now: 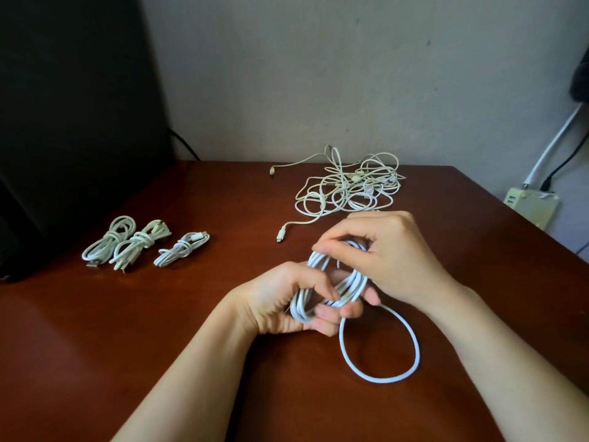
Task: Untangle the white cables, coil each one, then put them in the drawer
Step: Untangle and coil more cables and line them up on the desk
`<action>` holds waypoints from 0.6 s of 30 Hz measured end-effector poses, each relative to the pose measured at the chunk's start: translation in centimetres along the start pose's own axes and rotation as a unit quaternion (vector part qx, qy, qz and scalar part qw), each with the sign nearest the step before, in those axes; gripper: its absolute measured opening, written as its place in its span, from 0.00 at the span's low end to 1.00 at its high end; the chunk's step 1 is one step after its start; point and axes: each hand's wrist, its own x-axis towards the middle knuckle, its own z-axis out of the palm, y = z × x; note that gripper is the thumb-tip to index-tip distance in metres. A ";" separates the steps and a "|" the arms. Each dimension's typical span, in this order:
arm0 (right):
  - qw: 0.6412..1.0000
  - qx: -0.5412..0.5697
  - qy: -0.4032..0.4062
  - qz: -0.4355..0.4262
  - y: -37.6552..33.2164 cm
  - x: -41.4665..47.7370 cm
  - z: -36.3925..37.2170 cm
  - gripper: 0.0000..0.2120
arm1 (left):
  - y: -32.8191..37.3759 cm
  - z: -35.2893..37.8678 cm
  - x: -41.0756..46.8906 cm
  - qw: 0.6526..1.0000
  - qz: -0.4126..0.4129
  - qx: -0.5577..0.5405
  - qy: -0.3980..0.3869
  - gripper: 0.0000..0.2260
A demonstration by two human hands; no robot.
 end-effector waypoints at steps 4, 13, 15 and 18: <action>0.999 0.027 -0.009 0.020 -0.2 0.1 -0.1 0.12 | 0.1 0.5 -0.1 0.999 0.005 0.049 0.004 0.11; 0.998 0.035 -0.049 0.018 -0.6 0.0 -0.2 0.13 | 0.7 1.5 -0.6 0.995 0.015 0.094 0.002 0.04; 0.996 0.019 -0.077 0.034 -1.0 -0.1 -0.1 0.15 | 0.8 1.2 -0.8 0.996 0.025 0.079 0.017 0.06; 0.997 0.014 -0.070 0.038 -1.3 0.0 0.1 0.14 | 0.9 1.0 -1.0 0.997 0.034 0.074 0.010 0.03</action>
